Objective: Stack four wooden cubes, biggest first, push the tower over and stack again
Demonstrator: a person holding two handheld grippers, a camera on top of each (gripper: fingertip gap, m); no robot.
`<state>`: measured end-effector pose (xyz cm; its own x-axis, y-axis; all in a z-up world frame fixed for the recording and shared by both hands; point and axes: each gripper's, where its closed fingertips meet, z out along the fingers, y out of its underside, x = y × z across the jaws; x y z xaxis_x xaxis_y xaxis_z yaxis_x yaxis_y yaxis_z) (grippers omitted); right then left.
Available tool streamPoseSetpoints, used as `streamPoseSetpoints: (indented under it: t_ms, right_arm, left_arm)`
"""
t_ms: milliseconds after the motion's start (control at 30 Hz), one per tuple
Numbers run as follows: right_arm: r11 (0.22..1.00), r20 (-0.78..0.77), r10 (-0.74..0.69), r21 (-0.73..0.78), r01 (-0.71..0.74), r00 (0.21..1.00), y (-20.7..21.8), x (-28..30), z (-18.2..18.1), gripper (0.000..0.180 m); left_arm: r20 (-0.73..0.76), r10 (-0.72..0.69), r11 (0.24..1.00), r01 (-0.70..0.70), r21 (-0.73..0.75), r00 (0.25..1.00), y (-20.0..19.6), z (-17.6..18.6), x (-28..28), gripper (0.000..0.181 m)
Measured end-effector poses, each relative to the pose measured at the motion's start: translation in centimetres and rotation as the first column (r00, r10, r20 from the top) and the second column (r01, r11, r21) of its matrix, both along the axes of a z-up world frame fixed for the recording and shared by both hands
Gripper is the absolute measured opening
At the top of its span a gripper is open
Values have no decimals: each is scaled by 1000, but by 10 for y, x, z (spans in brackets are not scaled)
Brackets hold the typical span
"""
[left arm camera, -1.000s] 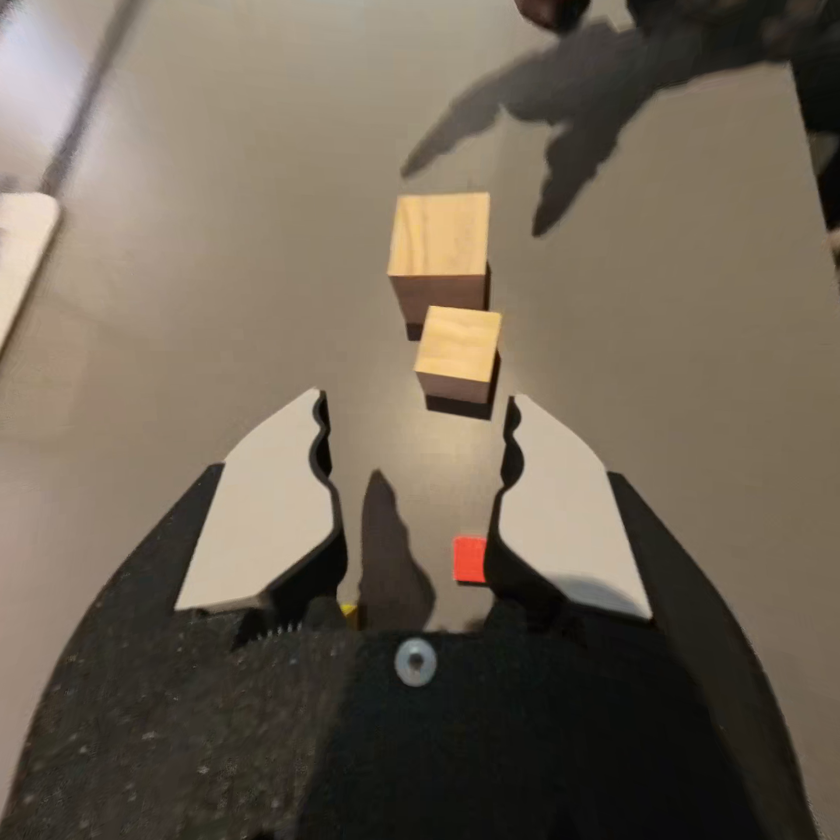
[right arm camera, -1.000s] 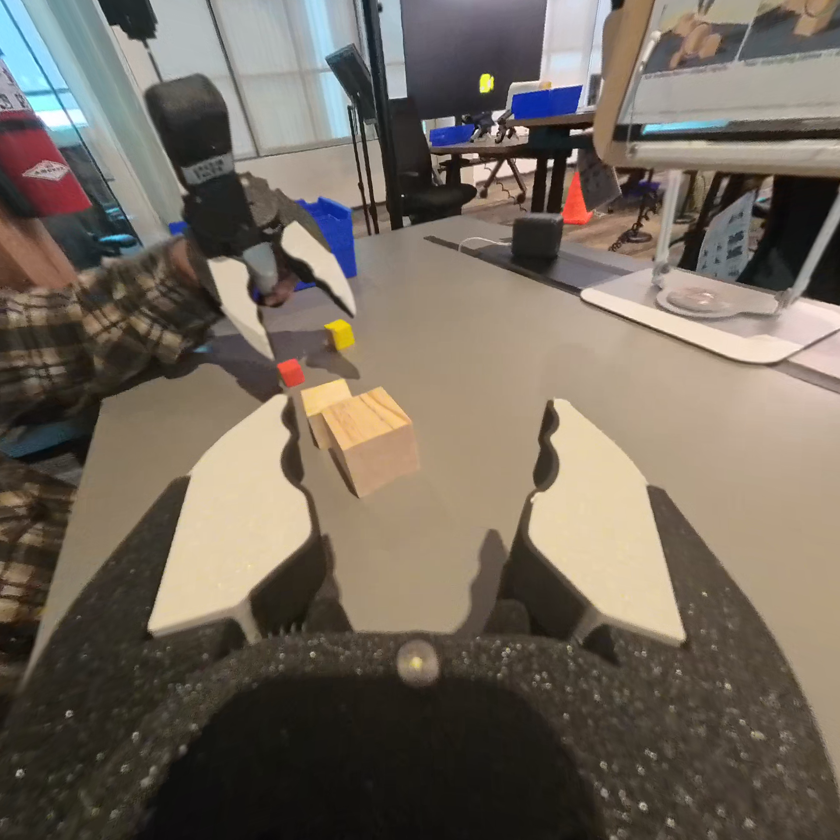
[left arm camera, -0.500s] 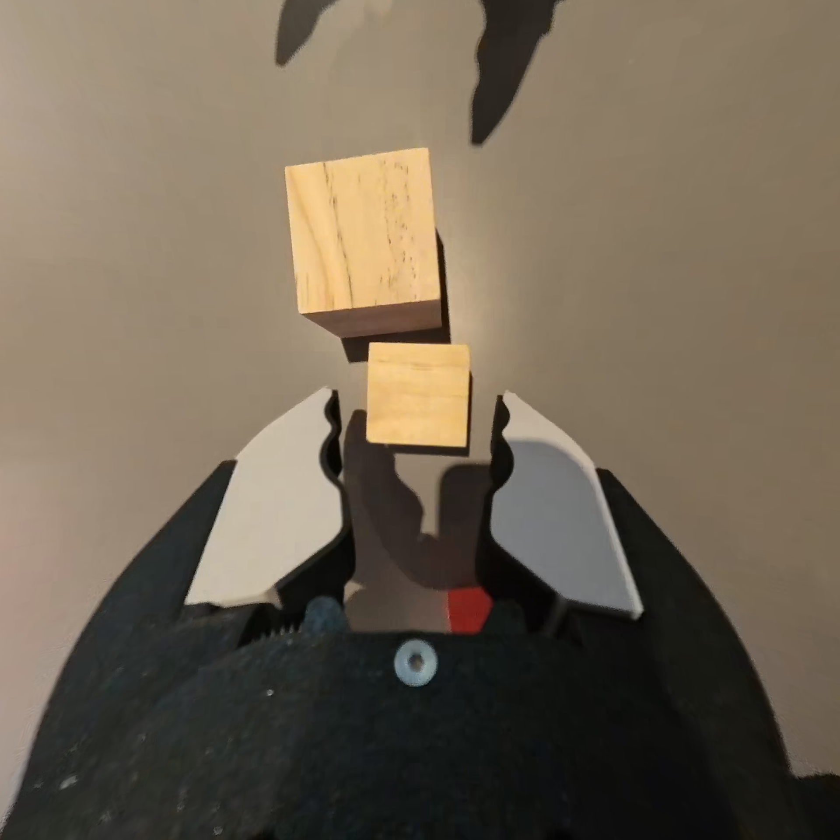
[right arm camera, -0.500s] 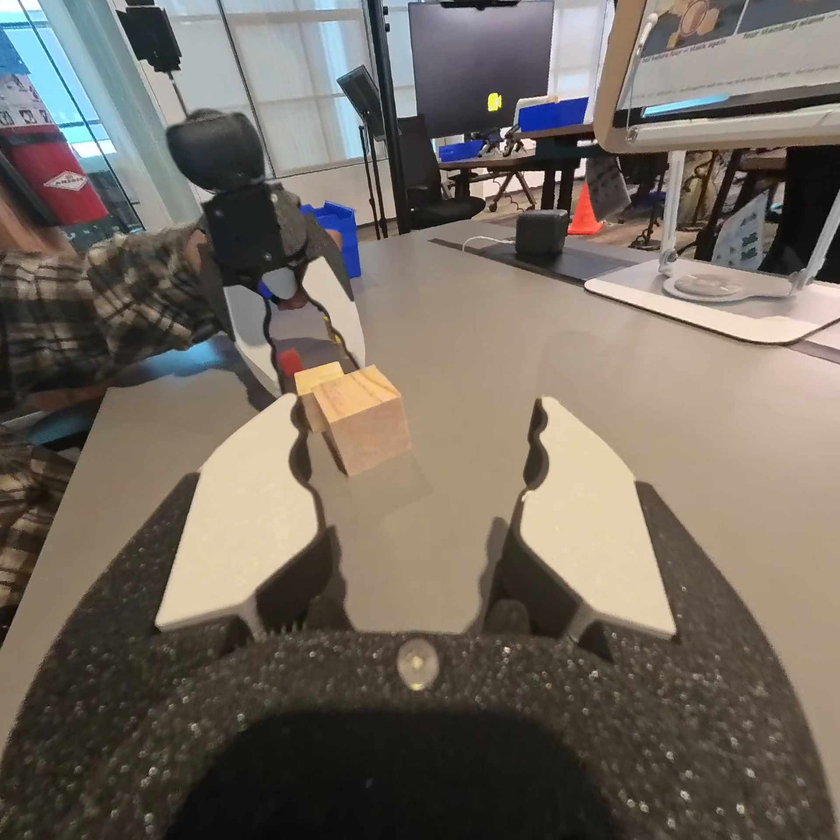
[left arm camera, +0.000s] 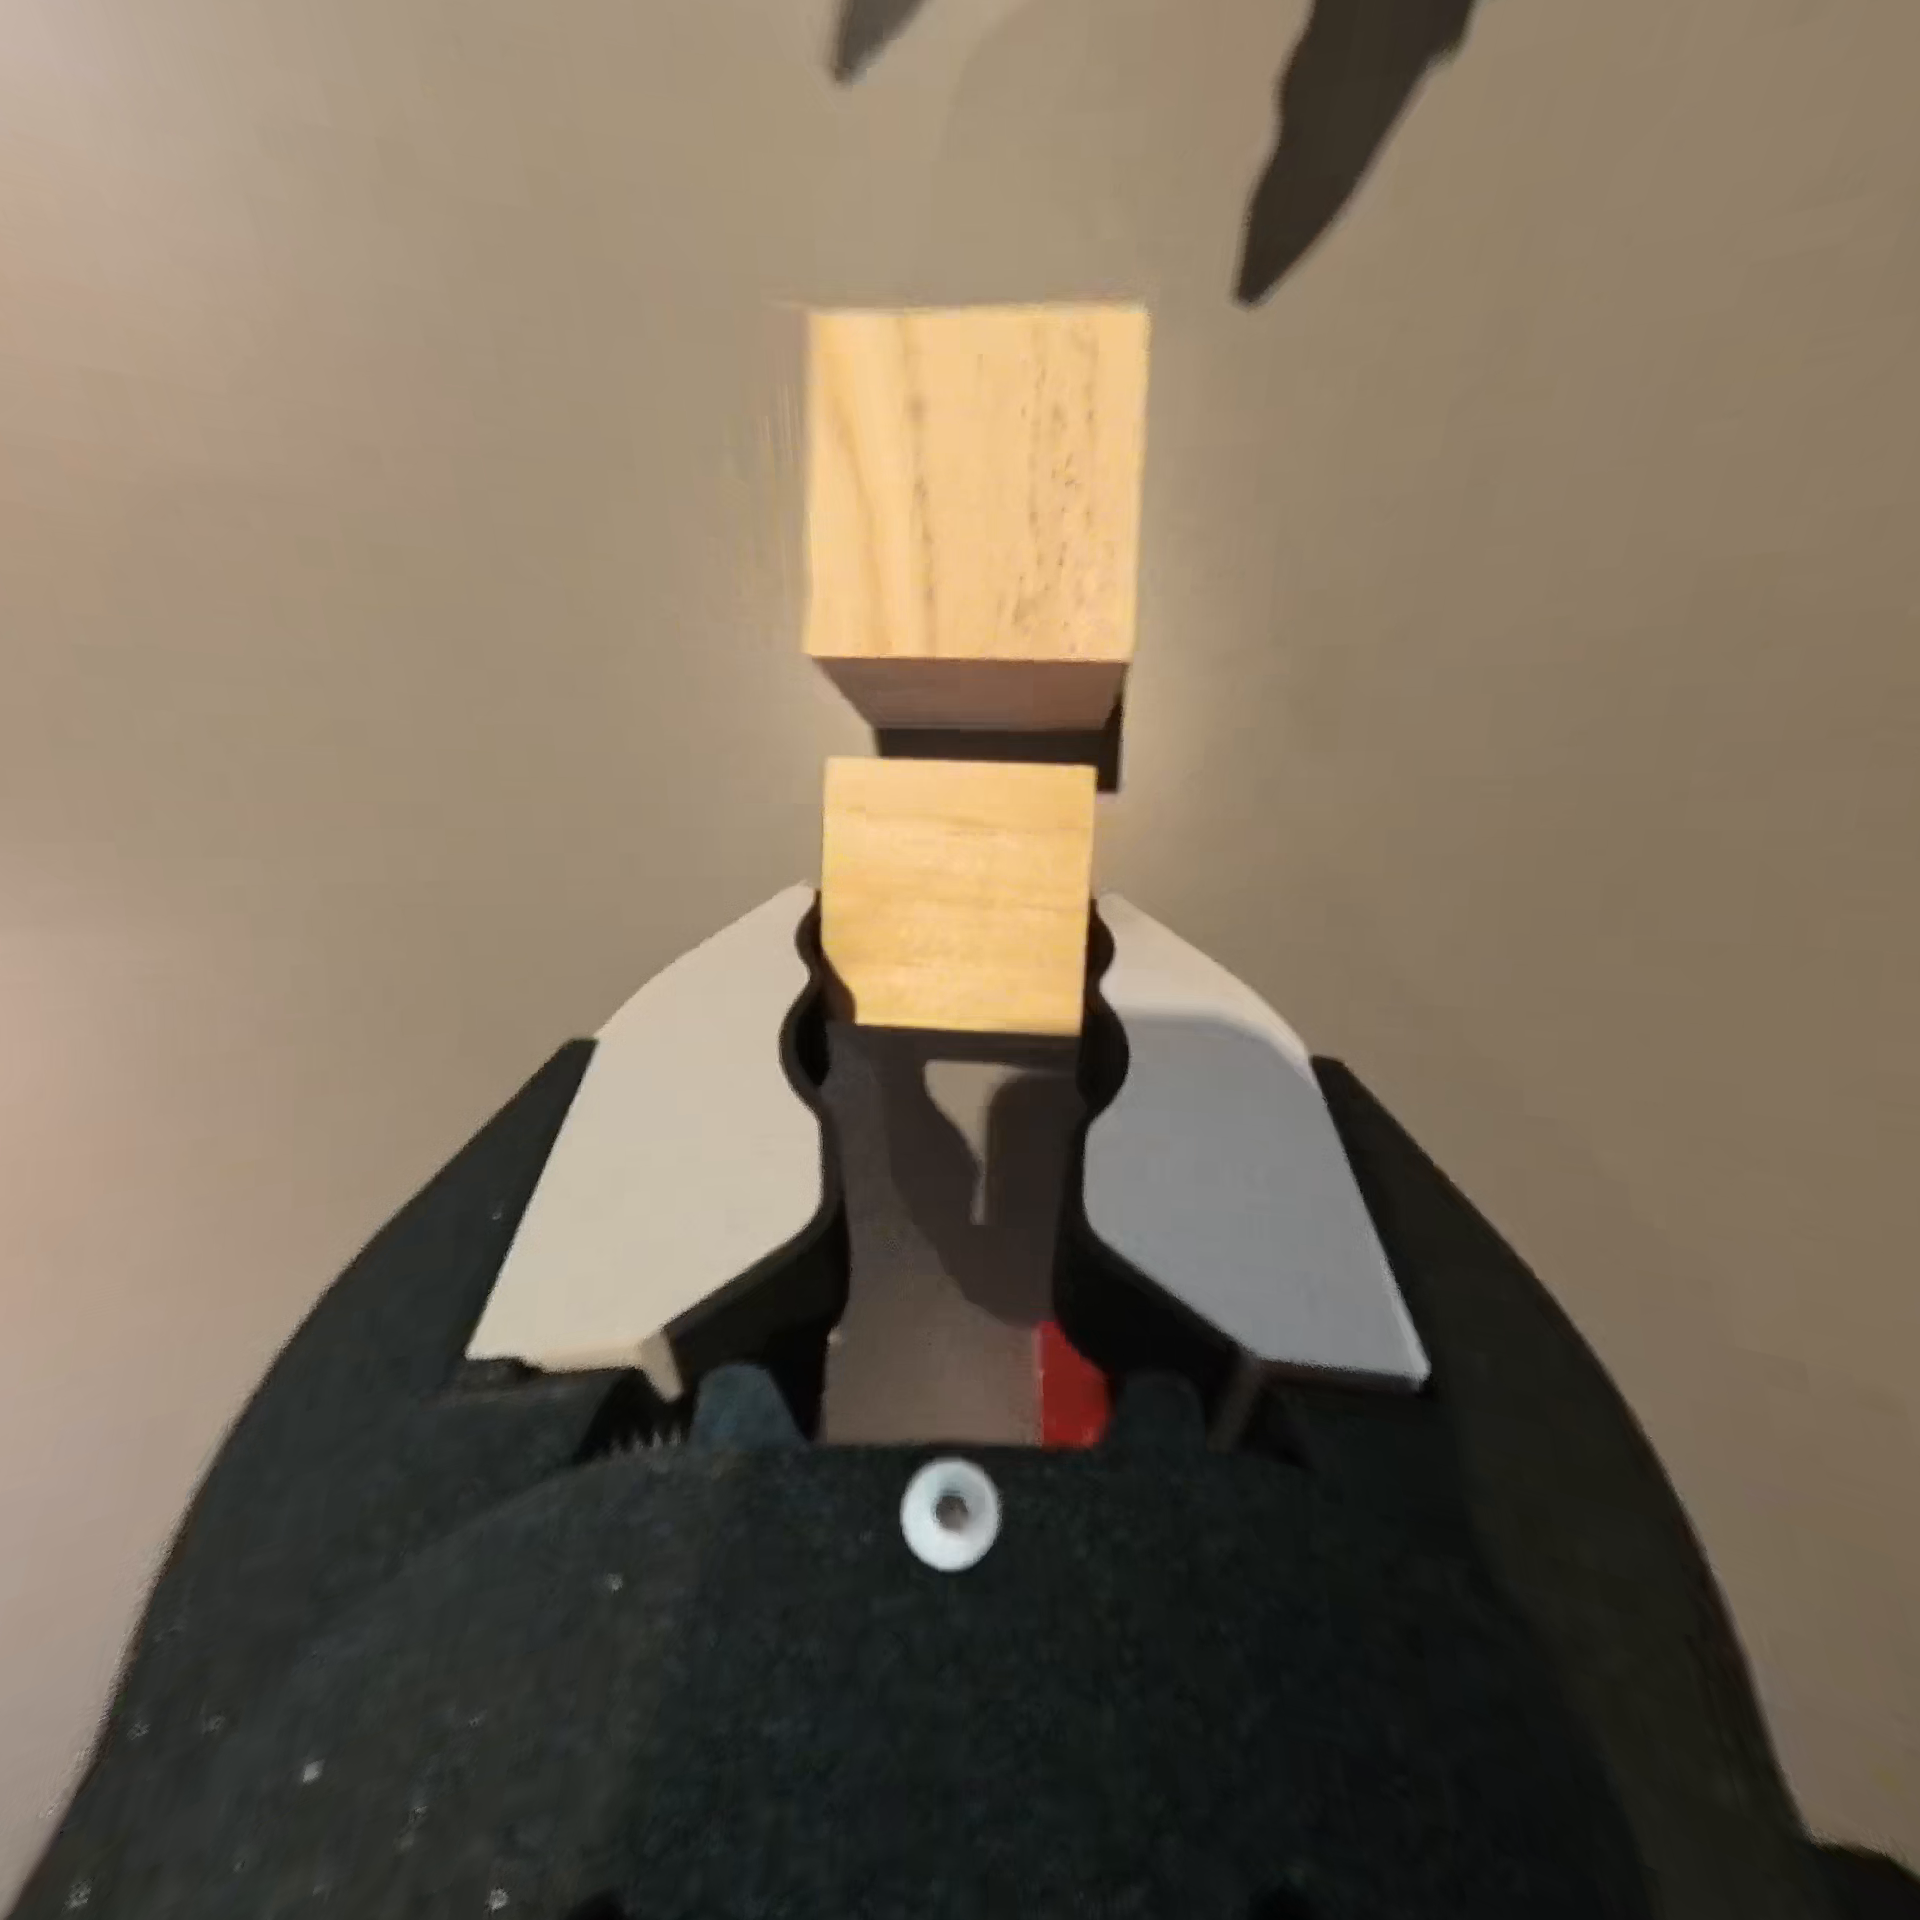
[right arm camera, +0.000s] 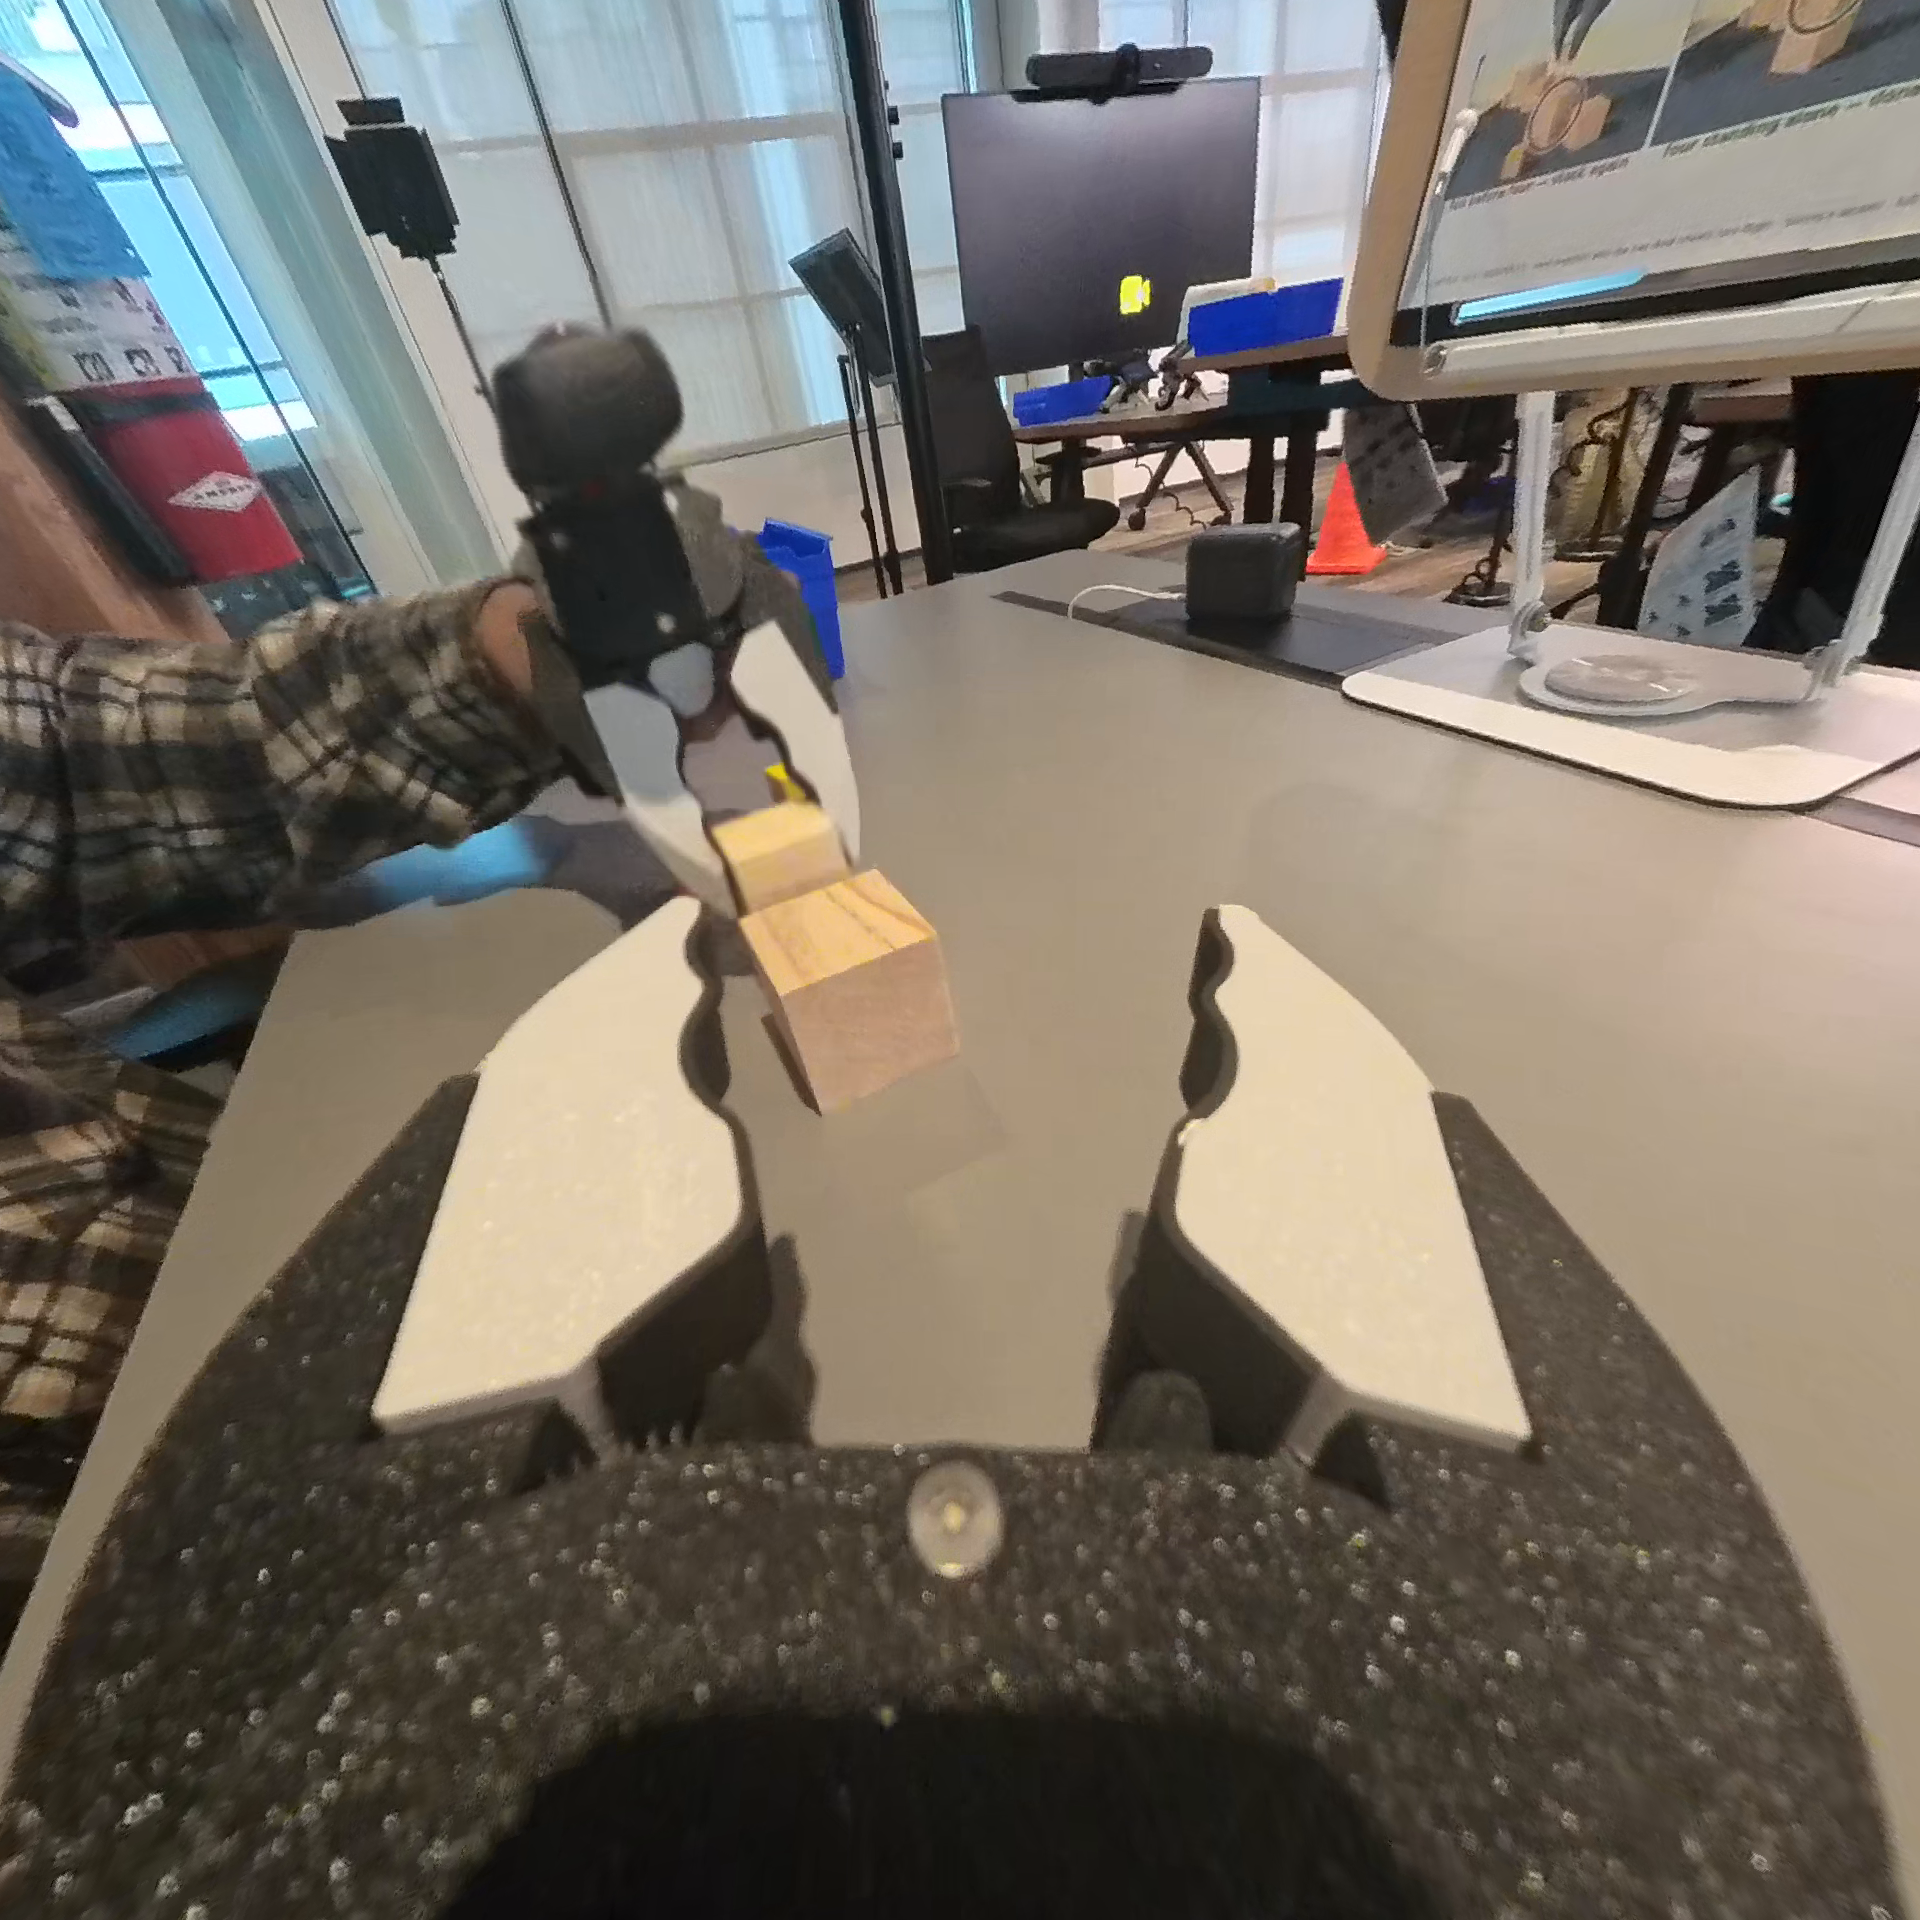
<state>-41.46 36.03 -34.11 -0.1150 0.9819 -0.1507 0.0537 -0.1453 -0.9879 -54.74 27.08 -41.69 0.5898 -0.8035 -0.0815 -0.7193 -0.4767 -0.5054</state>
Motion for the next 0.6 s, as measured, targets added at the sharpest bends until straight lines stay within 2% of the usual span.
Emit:
streamPoseSetpoints:
  t_ms: [33, 167, 267, 600]
  right_arm:
    - [1000, -2, 0, -4, 0, 1000, 0, 0, 0, 85]
    - [1000, 10, 2, -8, -2, 1000, 1, 0, -2, 82]
    - [1000, 21, 2, -12, -2, 1000, 1, -1, -4, 82]
    - [1000, 16, 9, -21, -9, 1000, 1, 2, -3, 77]
  left_arm:
    - [26, 31, 999, -32, 18, 999, 4, 12, -4, 45]
    - [103, 143, 987, -149, 54, 984, 17, 57, -8, 45]
    - [120, 176, 984, -179, 12, 977, 22, 71, 7, 45]
    - [60, 105, 991, -100, -85, 993, 31, 46, 49, 45]
